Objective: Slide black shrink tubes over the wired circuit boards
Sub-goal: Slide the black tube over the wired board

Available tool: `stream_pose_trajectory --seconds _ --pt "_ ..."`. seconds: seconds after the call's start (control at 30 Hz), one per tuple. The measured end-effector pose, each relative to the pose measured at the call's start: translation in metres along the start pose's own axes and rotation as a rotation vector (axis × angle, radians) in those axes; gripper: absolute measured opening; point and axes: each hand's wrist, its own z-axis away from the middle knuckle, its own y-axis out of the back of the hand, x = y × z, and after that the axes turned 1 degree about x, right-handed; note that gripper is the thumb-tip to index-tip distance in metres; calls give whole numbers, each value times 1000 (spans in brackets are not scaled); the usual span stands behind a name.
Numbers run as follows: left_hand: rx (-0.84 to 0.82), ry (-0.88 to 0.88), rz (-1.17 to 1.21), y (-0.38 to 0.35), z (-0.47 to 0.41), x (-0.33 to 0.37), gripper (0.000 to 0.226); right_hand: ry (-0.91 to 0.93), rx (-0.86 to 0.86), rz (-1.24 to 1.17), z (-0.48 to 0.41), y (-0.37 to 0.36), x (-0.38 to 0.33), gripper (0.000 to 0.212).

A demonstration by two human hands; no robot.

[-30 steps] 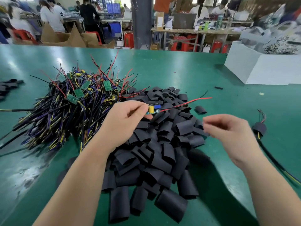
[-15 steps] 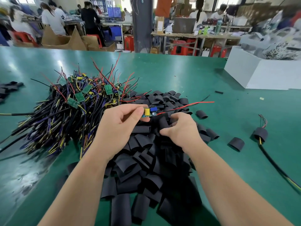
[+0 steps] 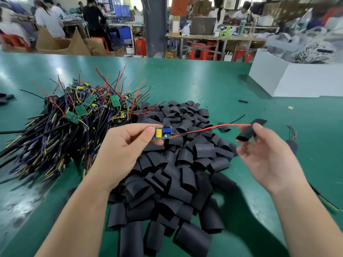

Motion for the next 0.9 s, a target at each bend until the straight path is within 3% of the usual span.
stream_pose_trajectory --seconds 0.1,0.17,0.27,0.47,0.57,0.77,0.9 --pt "-4 12 -1 1 0 -1 21 66 9 -223 -2 5 -4 11" --pt "-17 31 -4 3 1 -1 21 54 28 -360 -1 3 -7 17" --pt "-50 53 6 4 1 -2 27 39 7 -420 3 -4 -9 19" --pt "-53 62 -1 3 1 -3 22 64 -223 -444 7 -15 -7 24" --pt "-37 52 13 3 1 -1 23 43 -343 -395 9 -11 -10 49" --pt "25 57 68 4 0 -2 27 63 -432 -353 11 -16 -8 52" --pt "27 61 39 0 1 -1 24 93 -403 -337 14 -26 -1 49"
